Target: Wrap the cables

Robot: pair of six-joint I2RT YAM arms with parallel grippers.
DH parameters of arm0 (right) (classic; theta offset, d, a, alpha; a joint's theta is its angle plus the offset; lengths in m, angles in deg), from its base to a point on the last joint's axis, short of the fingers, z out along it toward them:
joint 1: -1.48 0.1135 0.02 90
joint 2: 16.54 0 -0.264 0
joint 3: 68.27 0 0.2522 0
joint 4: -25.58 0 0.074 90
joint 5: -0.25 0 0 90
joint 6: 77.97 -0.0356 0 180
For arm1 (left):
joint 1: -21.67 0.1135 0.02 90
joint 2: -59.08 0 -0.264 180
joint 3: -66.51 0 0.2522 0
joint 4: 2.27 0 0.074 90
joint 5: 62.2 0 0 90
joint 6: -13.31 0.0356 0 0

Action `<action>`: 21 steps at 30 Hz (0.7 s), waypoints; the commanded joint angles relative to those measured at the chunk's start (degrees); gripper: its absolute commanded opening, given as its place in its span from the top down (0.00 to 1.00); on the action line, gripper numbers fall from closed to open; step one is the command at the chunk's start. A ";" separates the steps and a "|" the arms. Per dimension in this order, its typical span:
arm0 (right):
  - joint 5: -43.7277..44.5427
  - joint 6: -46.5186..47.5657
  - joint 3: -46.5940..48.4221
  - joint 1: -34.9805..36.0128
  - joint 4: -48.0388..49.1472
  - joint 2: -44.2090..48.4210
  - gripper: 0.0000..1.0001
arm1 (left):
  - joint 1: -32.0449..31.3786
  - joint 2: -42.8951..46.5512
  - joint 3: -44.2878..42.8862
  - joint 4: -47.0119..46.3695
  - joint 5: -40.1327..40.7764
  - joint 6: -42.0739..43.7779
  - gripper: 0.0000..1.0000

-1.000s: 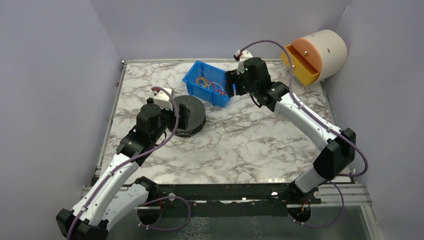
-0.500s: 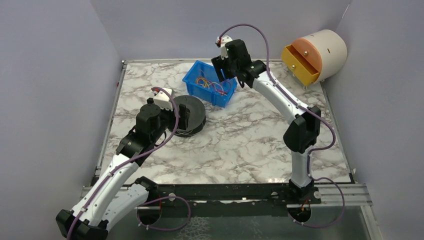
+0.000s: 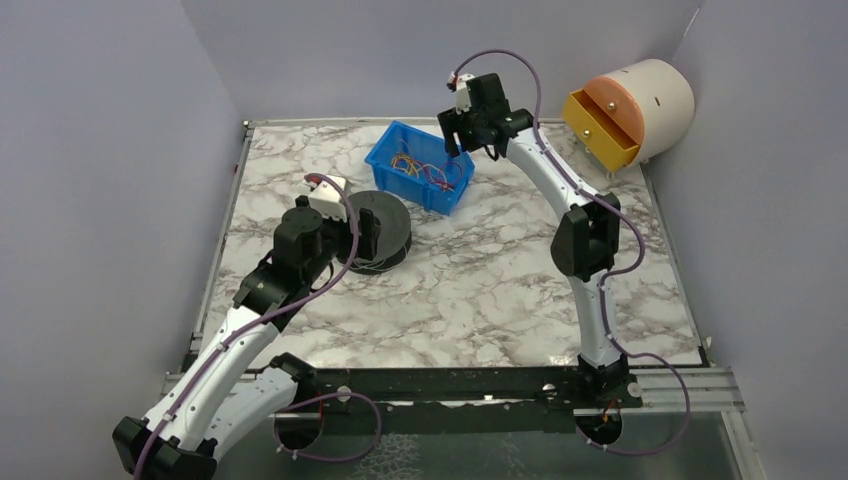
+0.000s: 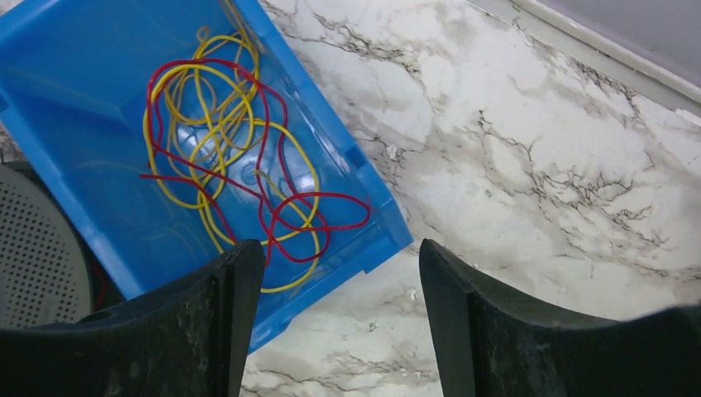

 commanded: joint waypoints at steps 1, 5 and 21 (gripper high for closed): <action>-4.74 -0.45 3.94 -1.40 -1.03 -3.74 0.27 | -0.23 -0.27 -0.85 -0.78 -1.45 0.36 0.01; -6.16 0.10 4.96 -1.90 0.27 -5.96 0.27 | -0.28 -0.44 -0.81 -0.78 -1.37 0.36 0.01; -11.26 0.83 6.82 -2.97 7.58 -12.84 0.29 | -0.27 -1.67 -0.80 -0.67 -1.45 0.45 0.01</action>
